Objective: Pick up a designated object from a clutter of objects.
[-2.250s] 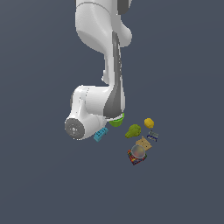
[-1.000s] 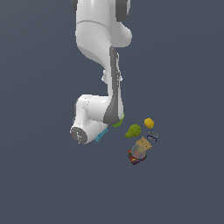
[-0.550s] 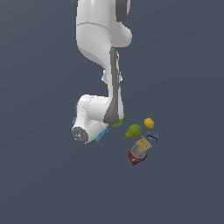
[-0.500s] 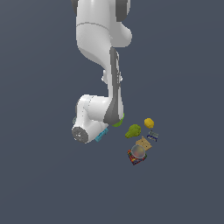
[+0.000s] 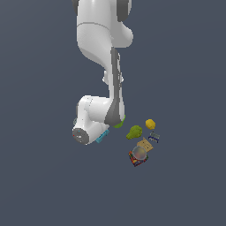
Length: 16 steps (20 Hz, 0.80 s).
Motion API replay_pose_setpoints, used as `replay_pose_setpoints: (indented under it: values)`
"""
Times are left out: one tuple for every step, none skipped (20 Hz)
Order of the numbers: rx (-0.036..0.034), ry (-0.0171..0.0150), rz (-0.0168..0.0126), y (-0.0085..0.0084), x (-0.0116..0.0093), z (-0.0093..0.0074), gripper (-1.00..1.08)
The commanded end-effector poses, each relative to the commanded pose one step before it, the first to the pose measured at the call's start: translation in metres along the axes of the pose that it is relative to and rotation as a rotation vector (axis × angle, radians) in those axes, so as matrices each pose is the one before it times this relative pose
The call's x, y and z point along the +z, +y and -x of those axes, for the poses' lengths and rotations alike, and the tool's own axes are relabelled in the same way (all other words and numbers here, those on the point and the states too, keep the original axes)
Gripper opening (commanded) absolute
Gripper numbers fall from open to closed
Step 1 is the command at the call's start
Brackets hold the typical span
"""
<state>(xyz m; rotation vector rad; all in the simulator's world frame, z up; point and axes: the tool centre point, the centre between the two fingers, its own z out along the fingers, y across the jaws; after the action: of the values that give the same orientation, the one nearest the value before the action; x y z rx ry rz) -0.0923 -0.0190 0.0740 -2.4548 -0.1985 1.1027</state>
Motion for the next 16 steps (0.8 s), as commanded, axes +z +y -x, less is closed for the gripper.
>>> replay_pose_setpoints:
  values:
    - [-0.01226, 0.0173, 0.00696, 0.00049, -0.00606, -0.00205, -1.0]
    - [-0.00872, 0.0103, 0.00433, 0.00004, -0.00356, -0.00134, -1.0]
    - [-0.01027, 0.01214, 0.0051, 0.00004, -0.0042, -0.00158, -1.0]
    - [-0.01183, 0.01398, 0.00588, 0.00004, -0.00484, -0.0018, -1.0]
    - [-0.01335, 0.01579, 0.00664, 0.00005, -0.00546, -0.00204, -1.0]
    - [-0.01487, 0.01759, 0.00739, 0.00004, -0.00609, -0.00226, -1.0]
    - [-0.01636, 0.01935, 0.00813, 0.00004, -0.0067, -0.00248, -1.0]
    - [-0.01781, 0.02108, 0.00886, 0.00004, -0.0073, -0.00269, -1.0]
    - [-0.01923, 0.02277, 0.00956, 0.00004, -0.00789, -0.0029, -1.0]
    - [-0.02061, 0.02443, 0.01026, 0.00003, -0.00846, -0.0031, -1.0]
    - [-0.02195, 0.02602, 0.01092, 0.00003, -0.00901, -0.0033, -1.0]
    - [-0.02323, 0.02755, 0.01156, 0.00002, -0.00955, -0.00348, -1.0]
    - [-0.02445, 0.02902, 0.01217, 0.00002, -0.01005, -0.00366, -1.0]
    - [-0.0256, 0.03041, 0.01275, 0.00001, -0.01053, -0.00382, -1.0]
    - [-0.02667, 0.0317, 0.01329, 0.0, -0.01098, -0.00397, -1.0]
    - [-0.02761, 0.03285, 0.01377, 0.0, -0.01138, -0.0041, -1.0]
